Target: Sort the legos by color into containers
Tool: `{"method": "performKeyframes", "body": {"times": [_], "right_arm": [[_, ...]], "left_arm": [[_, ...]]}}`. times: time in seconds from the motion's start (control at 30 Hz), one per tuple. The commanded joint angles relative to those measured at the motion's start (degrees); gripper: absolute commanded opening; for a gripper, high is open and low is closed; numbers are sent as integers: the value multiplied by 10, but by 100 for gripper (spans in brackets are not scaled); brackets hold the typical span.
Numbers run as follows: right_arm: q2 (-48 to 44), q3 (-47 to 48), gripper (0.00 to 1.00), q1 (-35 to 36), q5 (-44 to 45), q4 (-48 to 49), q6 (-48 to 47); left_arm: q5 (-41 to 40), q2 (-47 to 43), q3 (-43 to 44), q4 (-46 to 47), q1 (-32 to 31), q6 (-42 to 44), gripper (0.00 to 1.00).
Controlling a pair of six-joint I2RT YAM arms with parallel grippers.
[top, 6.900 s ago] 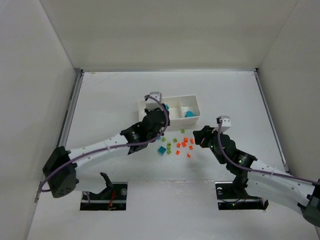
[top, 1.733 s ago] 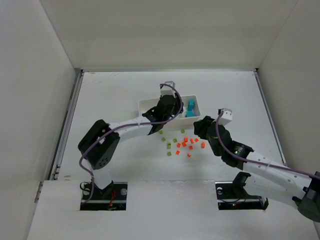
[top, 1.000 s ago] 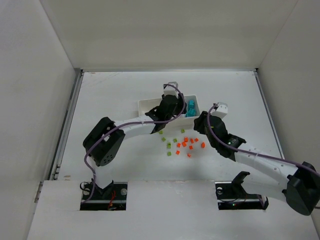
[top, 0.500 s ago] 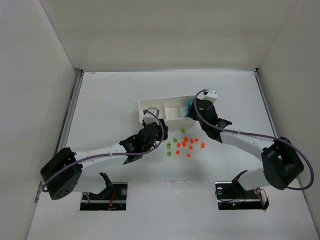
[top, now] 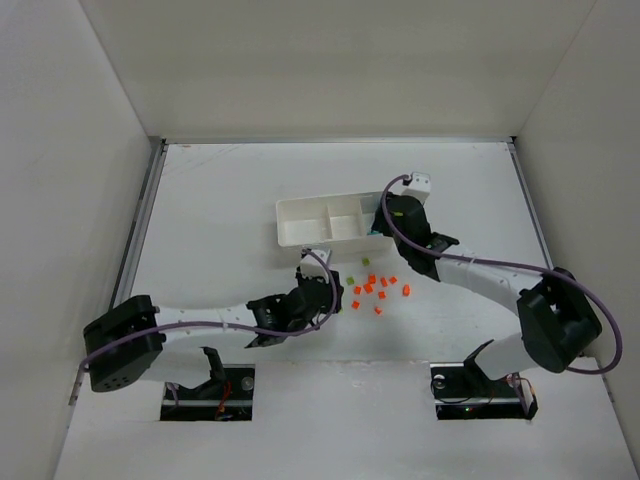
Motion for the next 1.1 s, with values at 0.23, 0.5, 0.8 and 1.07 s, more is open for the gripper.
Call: {"method": "performKeyframes", "body": {"times": [0.23,0.5,0.8,1.07], "right_arm": [[-154,-126,31,110,57,-46,75],[-212,-198,46,192,90,-122,191],[-218,-214,51,220,99,-166,247],[-196,-220,48,244,85,-169,265]], "left_arm": [[-52,61,-5,-9,-73,-49,37],[-51,114,-4,20,-80,-55,36],[-31,165,10,61,-69,-43,35],[-43,145,-2,57,-62,-44,20]]}}
